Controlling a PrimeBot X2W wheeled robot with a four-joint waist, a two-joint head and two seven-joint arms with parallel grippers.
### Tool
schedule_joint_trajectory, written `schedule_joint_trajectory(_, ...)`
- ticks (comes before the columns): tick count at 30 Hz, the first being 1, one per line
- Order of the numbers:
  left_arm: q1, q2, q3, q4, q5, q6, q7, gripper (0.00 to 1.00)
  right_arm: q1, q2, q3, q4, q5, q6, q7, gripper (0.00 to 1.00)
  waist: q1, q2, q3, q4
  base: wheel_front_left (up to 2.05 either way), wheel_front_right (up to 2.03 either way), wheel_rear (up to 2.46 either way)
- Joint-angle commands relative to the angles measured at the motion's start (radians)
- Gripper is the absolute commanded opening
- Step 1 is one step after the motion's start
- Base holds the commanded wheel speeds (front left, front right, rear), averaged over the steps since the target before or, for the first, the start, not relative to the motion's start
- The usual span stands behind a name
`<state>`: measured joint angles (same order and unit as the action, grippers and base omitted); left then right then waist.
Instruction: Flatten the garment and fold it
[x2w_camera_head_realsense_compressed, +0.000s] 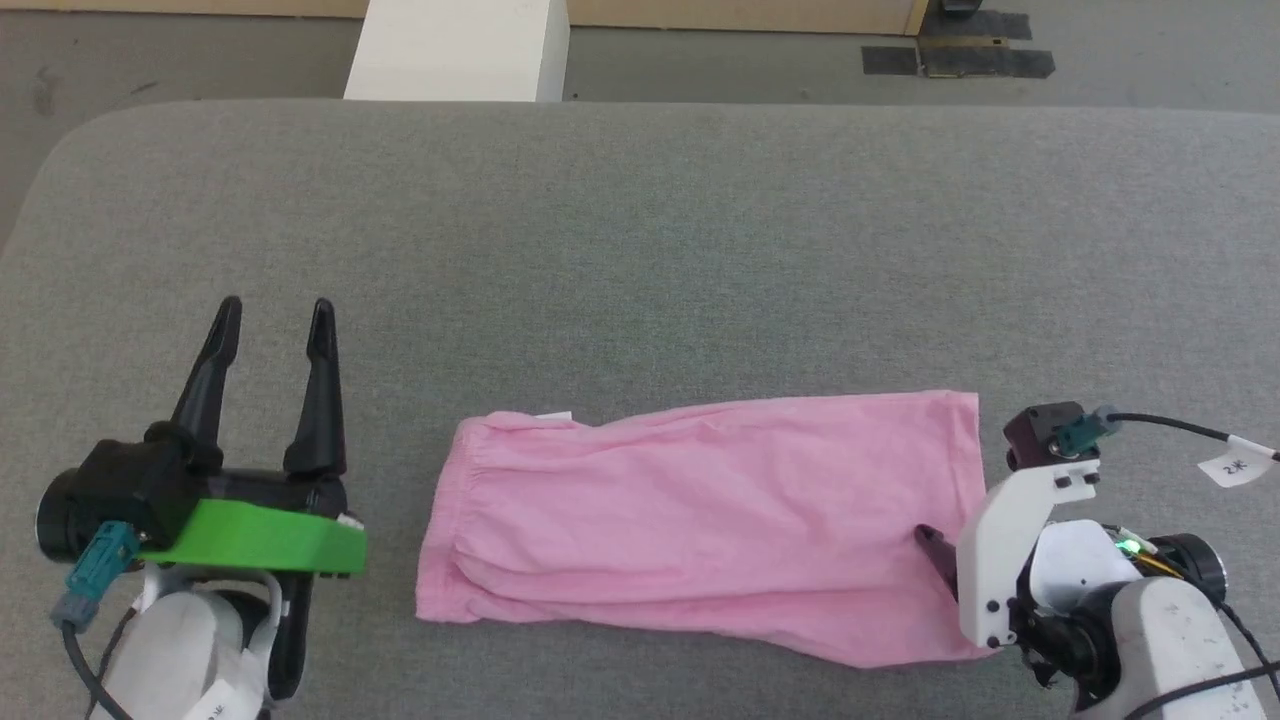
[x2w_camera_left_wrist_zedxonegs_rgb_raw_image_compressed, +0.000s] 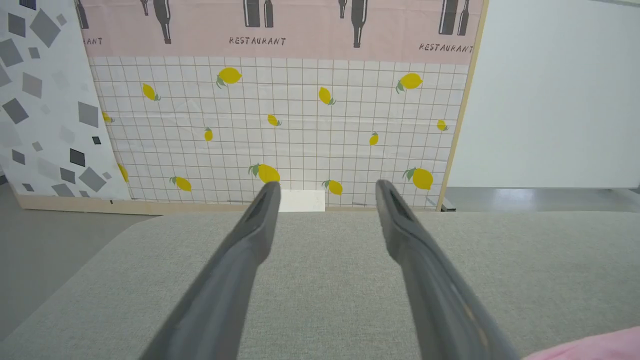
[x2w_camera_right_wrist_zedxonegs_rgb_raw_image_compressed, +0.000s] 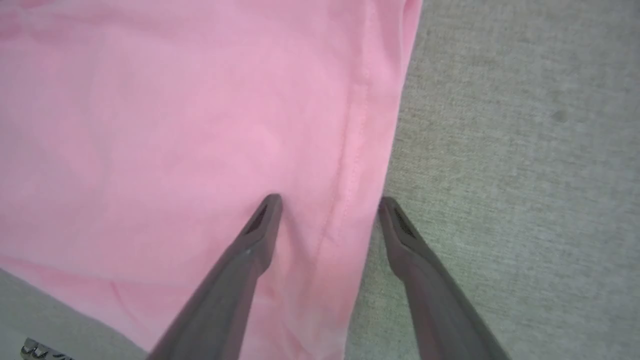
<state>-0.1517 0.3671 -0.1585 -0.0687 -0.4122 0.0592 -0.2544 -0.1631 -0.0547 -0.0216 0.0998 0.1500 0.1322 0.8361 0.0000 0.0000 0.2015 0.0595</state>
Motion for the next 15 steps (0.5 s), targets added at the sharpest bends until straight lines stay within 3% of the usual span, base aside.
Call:
schedule_joint_trajectory(1, -0.01, -0.028, 0.017, -0.004, 0.02, -0.012, -0.007, 1.0, -0.023, 0.0, 0.01, 0.021, -0.004, -0.002, 0.0, 1.0, 0.0, 0.0, 0.009, 0.003, 0.0, 0.0, 0.0)
schedule_joint_trajectory(4, 0.003, -0.076, 0.053, -0.003, 0.045, -0.037, -0.007, 1.0, -0.038, 0.001, 0.027, 0.069, 0.001, -0.002, -0.004, 1.0, 0.0, 0.0, 0.014, 0.004, 0.0, 0.0, 0.0)
schedule_joint_trajectory(5, 0.013, -0.116, 0.088, 0.003, 0.069, -0.068, -0.007, 1.0, -0.052, 0.002, 0.044, 0.108, 0.017, -0.002, -0.003, 0.19, 0.0, 0.0, 0.016, 0.003, 0.0, 0.0, 0.0)
schedule_joint_trajectory(6, 0.015, -0.125, 0.097, 0.005, 0.076, -0.076, -0.007, 1.0, -0.055, 0.002, 0.046, 0.113, 0.023, -0.002, -0.005, 0.0, 0.0, 0.0, 0.016, 0.003, 0.0, 0.0, 0.0)
schedule_joint_trajectory(15, 0.035, -0.186, 0.173, 0.01, 0.14, -0.143, -0.007, 1.0, -0.066, -0.067, -0.026, 0.108, 0.057, -0.002, -0.01, 0.0, 0.0, 0.0, 0.008, -0.009, 0.0, 0.0, 0.0)
